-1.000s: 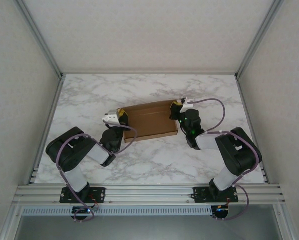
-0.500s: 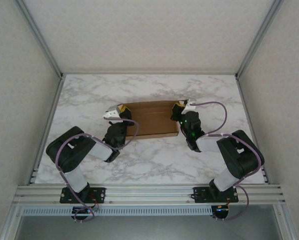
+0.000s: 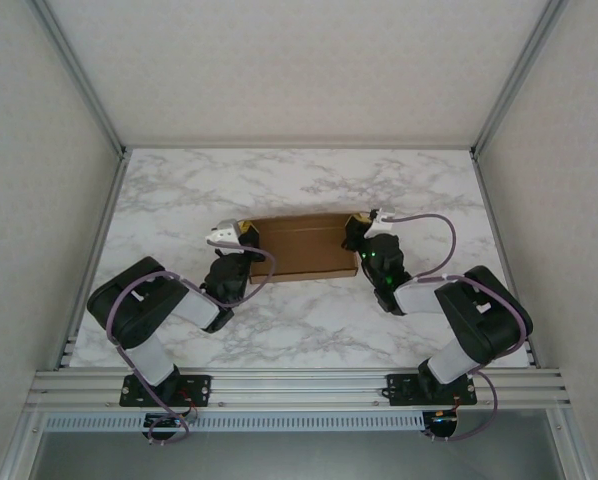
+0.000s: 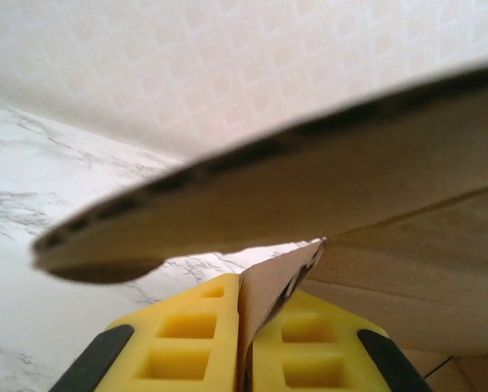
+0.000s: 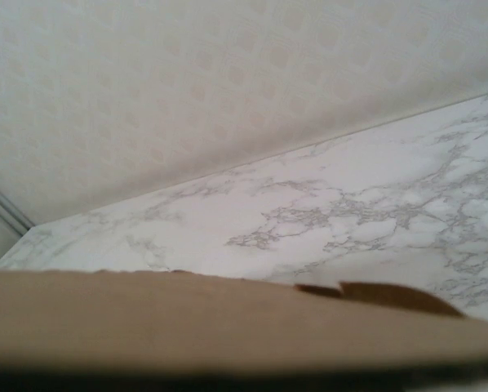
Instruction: Fold the paper box
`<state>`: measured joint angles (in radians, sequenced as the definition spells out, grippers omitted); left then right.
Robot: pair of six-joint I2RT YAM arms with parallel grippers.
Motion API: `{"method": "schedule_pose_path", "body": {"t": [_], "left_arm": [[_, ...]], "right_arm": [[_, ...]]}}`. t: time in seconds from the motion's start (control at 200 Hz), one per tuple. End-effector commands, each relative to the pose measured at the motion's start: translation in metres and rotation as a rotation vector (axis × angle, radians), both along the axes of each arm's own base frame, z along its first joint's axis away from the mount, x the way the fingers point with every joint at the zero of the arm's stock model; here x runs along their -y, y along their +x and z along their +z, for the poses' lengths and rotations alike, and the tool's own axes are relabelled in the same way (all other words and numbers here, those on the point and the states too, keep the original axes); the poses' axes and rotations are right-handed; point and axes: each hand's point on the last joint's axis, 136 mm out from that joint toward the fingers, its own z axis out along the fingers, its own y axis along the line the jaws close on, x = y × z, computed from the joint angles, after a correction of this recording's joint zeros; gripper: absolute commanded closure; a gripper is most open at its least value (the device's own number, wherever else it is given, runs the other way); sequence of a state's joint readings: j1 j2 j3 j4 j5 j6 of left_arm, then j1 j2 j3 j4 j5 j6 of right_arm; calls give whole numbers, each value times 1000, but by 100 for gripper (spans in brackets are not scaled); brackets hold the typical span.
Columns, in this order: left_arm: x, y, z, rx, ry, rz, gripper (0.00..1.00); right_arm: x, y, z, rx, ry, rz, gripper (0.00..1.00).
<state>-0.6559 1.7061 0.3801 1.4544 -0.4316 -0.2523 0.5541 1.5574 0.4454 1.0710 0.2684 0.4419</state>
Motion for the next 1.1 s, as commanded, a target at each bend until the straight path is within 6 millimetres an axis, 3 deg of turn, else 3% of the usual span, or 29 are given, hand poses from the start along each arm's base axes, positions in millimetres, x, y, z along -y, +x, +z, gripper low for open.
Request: {"method": "schedule_pose_path", "body": {"t": [0.0,0.421,0.611,0.756,0.846,0.911,0.926,0.941,1.092], "left_arm": [[-3,-7,-31,-80,108,-2,91],[3,-8,-41,-100,241,-4,95],[6,-7,-39,-94,288,-3,95],[7,-6,-39,-93,303,-2,95],[8,-5,-39,-92,307,-4,95],[9,-5,-38,-88,315,-7,95],[9,-5,-38,-89,316,-7,95],[9,-5,-38,-89,320,-7,95],[11,-5,-39,-85,341,-23,94]], "right_arm": [[7,-21,-59,-186,-69,8,93],[20,-31,-29,-159,-91,-13,63],[25,-54,-11,-150,-32,27,53],[42,-79,30,-73,28,18,50],[49,-93,57,-38,41,29,40],[51,-98,71,-54,-9,40,41],[52,-98,72,-68,-30,38,42],[51,-96,88,-53,-35,36,42],[57,-69,118,-169,-182,-68,55]]}}
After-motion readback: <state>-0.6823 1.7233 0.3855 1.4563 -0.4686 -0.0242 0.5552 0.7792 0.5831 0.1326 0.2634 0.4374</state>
